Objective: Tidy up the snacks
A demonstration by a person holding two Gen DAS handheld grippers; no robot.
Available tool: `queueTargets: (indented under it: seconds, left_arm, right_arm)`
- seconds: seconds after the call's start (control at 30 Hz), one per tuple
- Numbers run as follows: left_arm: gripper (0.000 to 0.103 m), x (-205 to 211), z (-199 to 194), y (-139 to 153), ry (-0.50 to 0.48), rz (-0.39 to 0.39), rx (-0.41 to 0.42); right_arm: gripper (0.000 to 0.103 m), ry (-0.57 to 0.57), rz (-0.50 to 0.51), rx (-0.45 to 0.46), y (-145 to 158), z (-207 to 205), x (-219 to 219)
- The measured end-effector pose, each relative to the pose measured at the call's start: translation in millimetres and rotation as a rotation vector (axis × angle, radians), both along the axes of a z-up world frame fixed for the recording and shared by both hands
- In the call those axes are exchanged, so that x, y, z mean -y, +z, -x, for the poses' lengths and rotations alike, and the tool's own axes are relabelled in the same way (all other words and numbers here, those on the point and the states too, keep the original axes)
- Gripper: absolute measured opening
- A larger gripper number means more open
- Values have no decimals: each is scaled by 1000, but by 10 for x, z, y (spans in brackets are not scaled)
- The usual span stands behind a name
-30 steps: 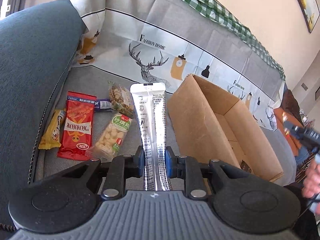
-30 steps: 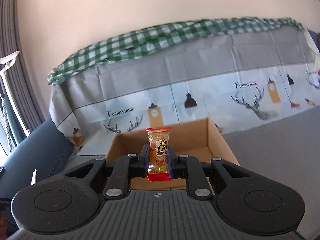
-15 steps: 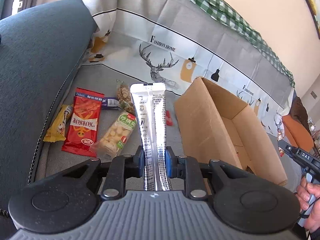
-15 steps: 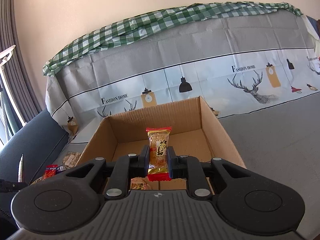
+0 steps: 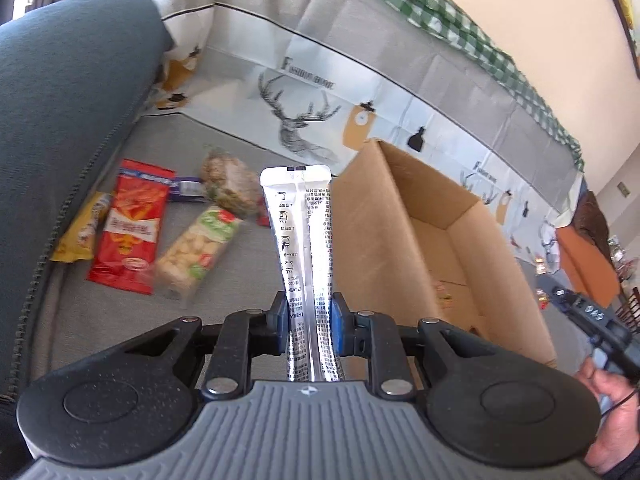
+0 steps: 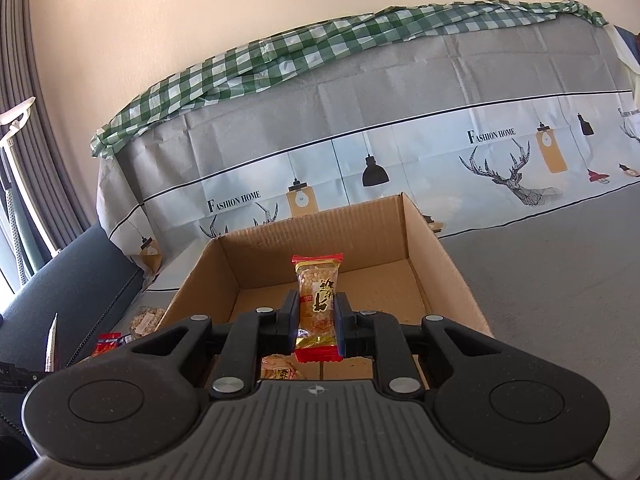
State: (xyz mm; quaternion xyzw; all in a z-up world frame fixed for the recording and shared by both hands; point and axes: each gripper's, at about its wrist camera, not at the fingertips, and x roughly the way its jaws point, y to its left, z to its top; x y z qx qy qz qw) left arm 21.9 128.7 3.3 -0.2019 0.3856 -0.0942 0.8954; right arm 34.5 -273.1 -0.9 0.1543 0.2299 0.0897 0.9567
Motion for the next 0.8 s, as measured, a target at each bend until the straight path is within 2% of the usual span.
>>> queueTargets:
  seconds: [0.27,0.8]
  left_arm:
    - [23,370,-39,262,-57,47,48]
    - [23,1066,-252,583,-171,51,112]
  right_arm:
    - [19,-3,-10,1,-9,-3,12]
    - [19,-8,-12,2,-21,-1,34]
